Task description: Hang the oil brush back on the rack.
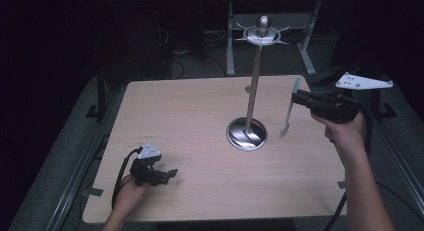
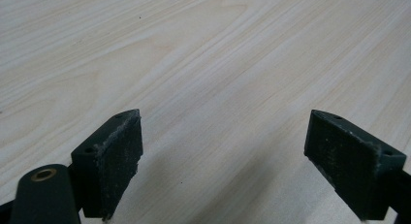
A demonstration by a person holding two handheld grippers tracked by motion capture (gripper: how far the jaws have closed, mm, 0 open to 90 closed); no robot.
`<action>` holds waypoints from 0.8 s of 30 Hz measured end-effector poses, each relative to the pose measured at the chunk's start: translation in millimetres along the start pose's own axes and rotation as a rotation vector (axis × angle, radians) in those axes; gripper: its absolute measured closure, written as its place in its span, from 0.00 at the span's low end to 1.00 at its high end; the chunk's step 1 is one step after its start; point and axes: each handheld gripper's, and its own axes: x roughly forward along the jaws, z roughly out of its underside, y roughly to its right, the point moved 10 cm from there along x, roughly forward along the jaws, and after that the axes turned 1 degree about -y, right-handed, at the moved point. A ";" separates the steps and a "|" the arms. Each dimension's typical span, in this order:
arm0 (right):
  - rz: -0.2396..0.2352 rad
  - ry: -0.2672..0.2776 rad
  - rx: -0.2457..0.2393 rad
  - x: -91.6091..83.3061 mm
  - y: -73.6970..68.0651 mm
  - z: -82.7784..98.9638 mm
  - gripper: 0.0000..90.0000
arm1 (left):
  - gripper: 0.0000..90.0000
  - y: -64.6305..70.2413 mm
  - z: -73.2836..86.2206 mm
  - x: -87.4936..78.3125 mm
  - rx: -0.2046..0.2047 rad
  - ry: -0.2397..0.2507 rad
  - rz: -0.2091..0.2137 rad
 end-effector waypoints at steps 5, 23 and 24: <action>-0.010 0.016 -0.016 -0.9 -1.6 -14.8 0.86 | 0.15 0.3 -0.3 0.1 0.004 -0.001 0.001; -0.053 0.066 -0.063 2.5 -12.7 -73.5 0.86 | 0.15 0.4 0.0 0.2 0.003 -0.001 0.003; -0.056 0.067 -0.067 3.0 -14.0 -75.9 0.86 | 0.15 0.4 0.0 0.2 0.002 -0.001 0.003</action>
